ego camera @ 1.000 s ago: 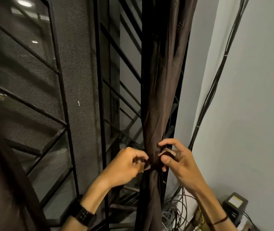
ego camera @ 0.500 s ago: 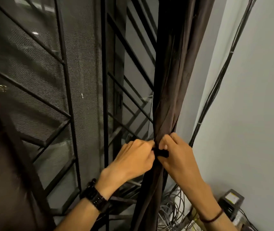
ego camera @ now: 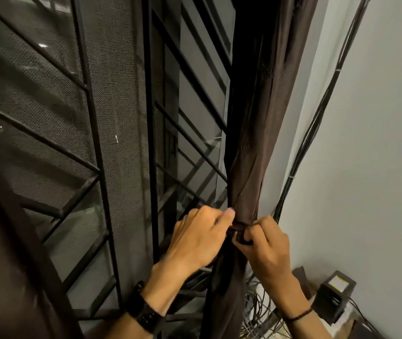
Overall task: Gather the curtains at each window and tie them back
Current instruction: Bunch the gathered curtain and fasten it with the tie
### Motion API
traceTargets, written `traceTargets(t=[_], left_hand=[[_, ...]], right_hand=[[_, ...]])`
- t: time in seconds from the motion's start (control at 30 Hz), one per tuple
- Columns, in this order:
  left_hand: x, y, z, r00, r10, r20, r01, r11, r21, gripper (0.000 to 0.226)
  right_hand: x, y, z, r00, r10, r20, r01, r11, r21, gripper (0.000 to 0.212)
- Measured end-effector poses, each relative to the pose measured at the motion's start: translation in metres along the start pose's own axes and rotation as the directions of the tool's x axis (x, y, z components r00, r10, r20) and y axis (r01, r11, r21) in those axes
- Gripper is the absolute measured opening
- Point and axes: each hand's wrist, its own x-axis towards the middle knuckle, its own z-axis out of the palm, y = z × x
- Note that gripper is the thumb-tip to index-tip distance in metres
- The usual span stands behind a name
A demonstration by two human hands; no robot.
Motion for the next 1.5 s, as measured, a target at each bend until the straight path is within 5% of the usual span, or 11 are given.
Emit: traceTargets(t=[0.17, 0.27, 0.37, 0.5, 0.77, 1.0, 1.07, 1.13, 1.23, 1.33, 1.5], left_hand=[[-0.016, 0.011, 0.025, 0.98, 0.08, -0.183, -0.052, 0.987, 0.155, 0.052], [-0.01, 0.012, 0.038, 0.986, -0.013, -0.165, -0.037, 0.954, -0.297, 0.054], [-0.004, 0.018, 0.039, 0.977, -0.215, 0.011, 0.145, 0.619, -0.772, 0.047], [-0.002, 0.024, 0.04, 0.958, -0.279, 0.065, 0.174, 0.386, -0.906, 0.006], [0.028, -0.014, 0.054, 0.923, -0.19, -0.335, -0.089, 0.741, -0.665, 0.018], [0.036, -0.041, 0.06, 0.86, -0.44, -0.257, -0.007, 0.495, -0.869, 0.018], [0.032, -0.04, 0.059, 0.873, -0.378, -0.308, -0.046, 0.564, -0.824, 0.013], [0.029, -0.045, 0.051, 0.873, -0.22, -0.436, -0.136, 0.749, -0.649, 0.003], [0.025, -0.048, 0.04, 0.814, 0.108, -0.571, -0.306, 0.916, -0.262, 0.039], [0.021, -0.045, 0.034, 0.746, 0.325, -0.581, -0.392, 0.92, 0.011, 0.064], [0.012, -0.053, 0.036, 0.714, 0.475, -0.514, -0.442, 0.875, 0.195, 0.067]], right_hand=[[-0.001, 0.011, 0.001, 0.997, 0.017, -0.073, -0.015, 1.0, 0.021, 0.032], [-0.003, 0.015, 0.001, 0.993, 0.041, -0.112, -0.037, 0.999, 0.036, 0.03], [-0.01, 0.011, 0.002, 0.984, 0.081, -0.156, -0.076, 0.996, 0.04, 0.03], [-0.013, 0.007, 0.002, 0.977, 0.135, -0.166, -0.131, 0.991, 0.036, 0.024], [-0.009, 0.006, 0.0, 0.975, 0.213, -0.068, -0.219, 0.971, -0.094, 0.009], [-0.03, 0.006, 0.005, 0.912, 0.385, 0.14, -0.384, 0.923, -0.04, 0.019], [-0.018, 0.003, 0.0, 0.895, 0.414, 0.165, -0.419, 0.908, 0.0, 0.018], [-0.009, 0.0, -0.007, 0.895, 0.409, 0.18, -0.417, 0.909, 0.008, 0.025], [0.006, -0.01, -0.014, 0.906, 0.376, 0.194, -0.385, 0.923, 0.011, 0.054], [0.012, -0.027, -0.015, 0.934, 0.296, 0.201, -0.308, 0.951, 0.035, 0.062], [-0.002, -0.052, -0.005, 0.942, 0.201, 0.27, -0.226, 0.972, 0.063, 0.059]])
